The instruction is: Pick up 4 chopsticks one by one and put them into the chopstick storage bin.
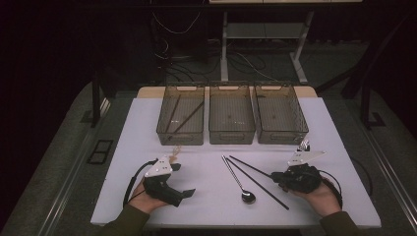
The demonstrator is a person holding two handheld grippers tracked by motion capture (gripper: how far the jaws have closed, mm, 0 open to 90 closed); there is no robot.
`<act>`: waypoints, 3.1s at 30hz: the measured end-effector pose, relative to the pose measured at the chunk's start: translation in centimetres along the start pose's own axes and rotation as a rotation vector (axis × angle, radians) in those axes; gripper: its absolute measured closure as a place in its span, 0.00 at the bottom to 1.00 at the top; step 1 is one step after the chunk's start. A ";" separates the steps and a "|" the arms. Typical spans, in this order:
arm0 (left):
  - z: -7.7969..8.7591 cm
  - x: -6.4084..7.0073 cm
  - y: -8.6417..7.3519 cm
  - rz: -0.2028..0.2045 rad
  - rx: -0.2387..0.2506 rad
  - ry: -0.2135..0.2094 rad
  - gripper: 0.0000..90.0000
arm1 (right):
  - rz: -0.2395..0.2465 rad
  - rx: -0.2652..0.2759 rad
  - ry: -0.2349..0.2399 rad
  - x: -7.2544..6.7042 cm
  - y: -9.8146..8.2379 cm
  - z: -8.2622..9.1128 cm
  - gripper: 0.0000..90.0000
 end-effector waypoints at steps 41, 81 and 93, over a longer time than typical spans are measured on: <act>-0.1 0.1 -0.1 -0.005 0.013 -0.031 0.00 | -0.025 0.214 0.075 0.1 4.0 3.1 0.95; -0.3 0.4 0.1 0.021 -0.006 -0.017 0.00 | -0.031 0.260 0.042 -0.4 13.0 -1.3 0.95; -0.3 0.4 0.1 0.022 -0.010 -0.017 0.00 | -0.017 0.241 0.009 -0.7 16.0 -3.7 0.95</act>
Point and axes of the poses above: each handheld gripper's, and its own axes: z roughly backward along the jaws, y roughly out of its top, x roughly to its right, the point moved 5 cm from there along -z, roughly forward along the jaws, and after that the axes turned 5 degrees about -z, right-handed, at the moved point
